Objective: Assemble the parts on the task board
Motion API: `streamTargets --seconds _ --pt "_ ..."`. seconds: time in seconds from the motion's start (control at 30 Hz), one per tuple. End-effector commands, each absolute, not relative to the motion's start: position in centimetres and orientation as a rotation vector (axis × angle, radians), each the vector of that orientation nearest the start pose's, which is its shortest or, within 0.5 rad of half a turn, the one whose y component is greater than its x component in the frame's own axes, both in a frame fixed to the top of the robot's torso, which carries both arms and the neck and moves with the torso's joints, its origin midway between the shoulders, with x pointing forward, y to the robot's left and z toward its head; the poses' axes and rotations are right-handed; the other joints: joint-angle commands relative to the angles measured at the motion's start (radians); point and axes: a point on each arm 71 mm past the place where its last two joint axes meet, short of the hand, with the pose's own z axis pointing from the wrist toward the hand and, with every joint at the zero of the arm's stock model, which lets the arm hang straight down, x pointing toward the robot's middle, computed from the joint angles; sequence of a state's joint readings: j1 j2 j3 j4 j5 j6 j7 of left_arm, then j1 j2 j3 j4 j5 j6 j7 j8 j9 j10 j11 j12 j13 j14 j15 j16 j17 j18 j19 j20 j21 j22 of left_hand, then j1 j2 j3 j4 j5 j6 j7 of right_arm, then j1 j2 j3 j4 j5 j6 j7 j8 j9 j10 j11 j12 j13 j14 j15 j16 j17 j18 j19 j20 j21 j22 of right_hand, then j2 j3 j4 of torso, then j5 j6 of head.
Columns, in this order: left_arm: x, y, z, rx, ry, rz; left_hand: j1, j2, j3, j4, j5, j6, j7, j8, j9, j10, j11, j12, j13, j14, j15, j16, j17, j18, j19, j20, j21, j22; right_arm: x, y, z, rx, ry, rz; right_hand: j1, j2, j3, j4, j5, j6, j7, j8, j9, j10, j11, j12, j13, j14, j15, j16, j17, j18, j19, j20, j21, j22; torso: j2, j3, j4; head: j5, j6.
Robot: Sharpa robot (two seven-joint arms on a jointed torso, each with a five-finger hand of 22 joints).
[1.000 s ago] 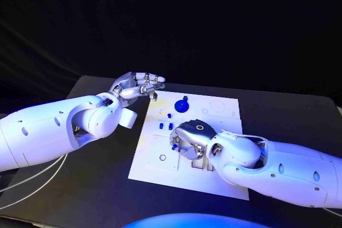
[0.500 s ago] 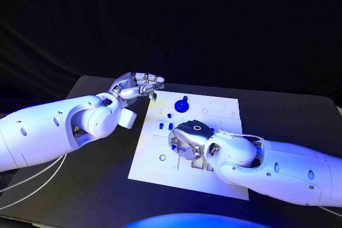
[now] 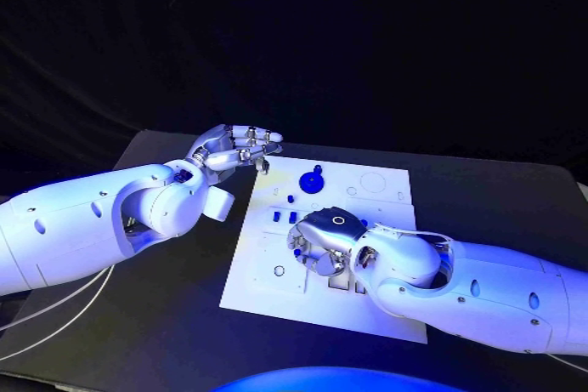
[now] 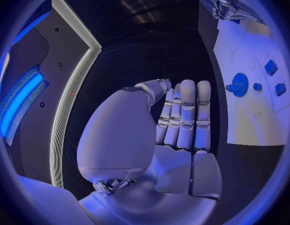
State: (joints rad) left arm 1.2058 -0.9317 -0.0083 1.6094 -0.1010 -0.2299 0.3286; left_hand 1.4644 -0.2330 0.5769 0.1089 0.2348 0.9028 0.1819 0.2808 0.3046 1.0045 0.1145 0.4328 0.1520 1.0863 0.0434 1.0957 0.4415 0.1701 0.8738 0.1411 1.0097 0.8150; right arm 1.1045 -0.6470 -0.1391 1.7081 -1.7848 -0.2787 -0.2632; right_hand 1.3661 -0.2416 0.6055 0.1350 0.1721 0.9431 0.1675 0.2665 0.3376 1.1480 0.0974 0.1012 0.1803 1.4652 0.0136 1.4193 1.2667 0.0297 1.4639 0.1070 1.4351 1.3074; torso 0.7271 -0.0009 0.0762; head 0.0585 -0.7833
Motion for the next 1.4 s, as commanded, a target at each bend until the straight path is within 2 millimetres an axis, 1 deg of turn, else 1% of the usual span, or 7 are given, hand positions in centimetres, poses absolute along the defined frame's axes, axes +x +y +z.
streamTargets --seconds 0.03,0.57,0.93,1.07,1.13,1.17,1.4 --pt "47.5 21.9 -15.8 -1.005 1.507 -1.6 -0.003 0.006 0.001 -0.002 0.004 0.001 0.004 -0.003 0.001 -0.004 0.002 0.004 0.002 0.0 -0.002 -0.007 -0.001 0.014 -0.002 -0.005 -0.006 -0.001 39.0 -6.2 -23.4 -0.546 1.652 0.767 -0.01 -0.01 0.004 0.001 -0.007 -0.023 0.011 -0.017 -0.007 -0.028 0.012 -0.012 -0.006 0.039 0.01 -0.008 -0.006 0.009 0.023 0.013 -0.026 0.178 0.0 0.001 0.0001 -0.002 0.003" --pt "47.5 22.1 -15.9 -1.007 1.505 -1.595 -0.003 0.006 0.001 -0.002 0.004 0.001 0.004 -0.003 0.001 -0.004 0.002 0.004 0.002 0.0 -0.002 -0.007 -0.001 0.014 -0.002 -0.005 -0.006 -0.001 38.1 -9.6 -20.5 -0.458 1.561 0.783 -0.024 -0.021 -0.003 0.004 -0.016 -0.016 0.008 -0.018 -0.007 -0.035 0.013 -0.009 -0.009 0.036 0.013 -0.014 -0.016 0.011 0.02 0.019 -0.033 0.175 -0.001 0.002 -0.0019 -0.008 0.014" --pt "47.5 22.1 -16.1 -1.008 1.51 -1.594 -0.007 0.007 0.001 -0.002 0.005 0.001 0.003 -0.003 0.001 -0.007 0.001 0.007 0.002 0.001 -0.003 -0.008 -0.003 0.014 -0.002 -0.004 -0.008 -0.002 40.4 -15.9 -17.8 -0.376 1.654 0.65 -0.044 -0.035 -0.033 0.015 -0.034 -0.02 0.0 -0.029 -0.011 -0.051 0.009 -0.008 -0.016 0.034 0.01 -0.017 -0.023 0.014 0.015 0.019 -0.046 0.169 -0.003 0.0011 -0.0038 -0.024 0.031" --pt "47.5 22.1 -16.1 -1.008 1.511 -1.593 -0.007 0.007 0.001 -0.002 0.005 0.001 0.003 -0.003 0.001 -0.007 0.001 0.007 0.002 0.001 -0.003 -0.008 -0.003 0.014 -0.002 -0.004 -0.008 -0.002 41.1 -17.4 -17.9 -0.373 1.704 0.598 -0.045 -0.029 -0.141 0.033 -0.011 -0.031 -0.007 -0.043 -0.016 -0.078 0.005 -0.004 -0.025 0.035 0.008 -0.014 -0.021 0.02 0.004 0.016 -0.072 0.157 -0.002 0.002 -0.004 -0.03 0.035" --pt "47.5 22.1 -16.1 -1.008 1.512 -1.593 -0.007 0.007 0.001 -0.002 0.005 0.001 0.003 -0.003 0.001 -0.007 0.001 0.007 0.002 0.001 -0.003 -0.008 -0.003 0.014 -0.002 -0.004 -0.008 -0.002 41.3 -18.0 -18.0 -0.378 1.725 0.577 -0.027 -0.015 -0.205 0.045 -0.006 -0.036 -0.008 -0.05 -0.019 -0.089 0.004 0.001 -0.028 0.033 0.006 -0.018 -0.028 0.021 0.0 0.016 -0.083 0.153 -0.001 0.0024 -0.0033 -0.033 0.036" --pt "47.5 22.1 -16.1 -1.008 1.512 -1.593 -0.007 0.007 0.001 -0.002 0.005 0.001 0.003 -0.003 0.001 -0.007 0.001 0.007 0.002 0.001 -0.003 -0.008 -0.003 0.014 -0.002 -0.004 -0.008 -0.002 41.3 -18.2 -18.1 -0.382 1.733 0.569 0.0 0.002 -0.269 0.061 -0.004 -0.038 -0.009 -0.056 -0.021 -0.098 0.003 0.009 -0.031 0.032 0.006 -0.021 -0.034 0.023 -0.003 0.016 -0.093 0.149 -0.001 0.0023 -0.0028 -0.034 0.036" --pt "47.5 22.1 -16.2 -1.008 1.513 -1.593 -0.007 0.007 0.001 -0.002 0.005 0.001 0.003 -0.003 0.001 -0.007 0.001 0.007 0.002 0.001 -0.003 -0.008 -0.003 0.014 -0.002 -0.004 -0.008 -0.002 41.6 -18.7 -18.4 -0.404 1.755 0.534 0.04 0.024 -0.332 0.088 -0.004 -0.038 -0.013 -0.063 -0.025 -0.109 0.004 0.02 -0.035 0.029 0.006 -0.027 -0.044 0.025 -0.006 0.015 -0.106 0.144 -0.001 0.0015 -0.0018 -0.038 0.038"
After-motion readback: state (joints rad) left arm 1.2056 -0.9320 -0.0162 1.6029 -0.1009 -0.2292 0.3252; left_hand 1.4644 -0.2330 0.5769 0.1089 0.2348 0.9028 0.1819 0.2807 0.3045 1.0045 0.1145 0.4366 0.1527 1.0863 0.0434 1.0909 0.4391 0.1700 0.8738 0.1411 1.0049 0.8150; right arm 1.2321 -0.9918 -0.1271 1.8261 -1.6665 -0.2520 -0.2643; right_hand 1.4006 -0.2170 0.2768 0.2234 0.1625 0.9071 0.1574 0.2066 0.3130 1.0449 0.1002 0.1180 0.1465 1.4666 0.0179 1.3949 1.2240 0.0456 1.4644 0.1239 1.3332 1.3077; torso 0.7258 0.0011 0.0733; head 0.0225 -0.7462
